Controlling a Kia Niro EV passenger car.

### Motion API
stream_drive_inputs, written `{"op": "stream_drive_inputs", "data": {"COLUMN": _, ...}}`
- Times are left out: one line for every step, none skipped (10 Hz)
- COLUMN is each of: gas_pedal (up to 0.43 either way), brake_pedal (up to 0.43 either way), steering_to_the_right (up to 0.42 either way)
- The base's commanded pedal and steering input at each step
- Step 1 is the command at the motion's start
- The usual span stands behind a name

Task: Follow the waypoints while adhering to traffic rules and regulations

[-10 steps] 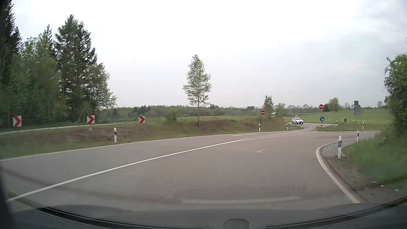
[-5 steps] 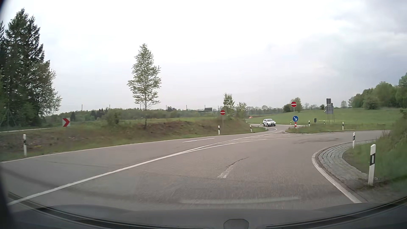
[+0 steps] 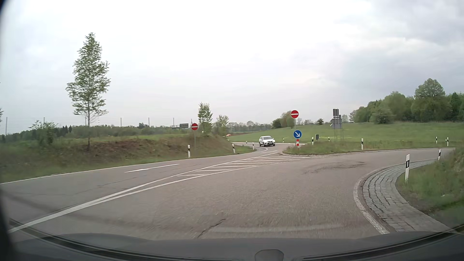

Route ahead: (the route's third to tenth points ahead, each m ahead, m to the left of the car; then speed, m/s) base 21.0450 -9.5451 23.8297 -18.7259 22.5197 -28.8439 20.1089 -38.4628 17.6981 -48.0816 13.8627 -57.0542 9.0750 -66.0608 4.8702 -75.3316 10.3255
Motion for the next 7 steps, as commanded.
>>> {"op": "stream_drive_inputs", "data": {"gas_pedal": 0.000, "brake_pedal": 0.171, "steering_to_the_right": 0.191}}
{"op": "stream_drive_inputs", "data": {"gas_pedal": 0.000, "brake_pedal": 0.171, "steering_to_the_right": 0.199}}
{"op": "stream_drive_inputs", "data": {"gas_pedal": 0.000, "brake_pedal": 0.177, "steering_to_the_right": 0.204}}
{"op": "stream_drive_inputs", "data": {"gas_pedal": 0.000, "brake_pedal": 0.165, "steering_to_the_right": 0.207}}
{"op": "stream_drive_inputs", "data": {"gas_pedal": 0.000, "brake_pedal": 0.134, "steering_to_the_right": 0.208}}
{"op": "stream_drive_inputs", "data": {"gas_pedal": 0.000, "brake_pedal": 0.055, "steering_to_the_right": 0.210}}
{"op": "stream_drive_inputs", "data": {"gas_pedal": 0.000, "brake_pedal": 0.000, "steering_to_the_right": 0.212}}
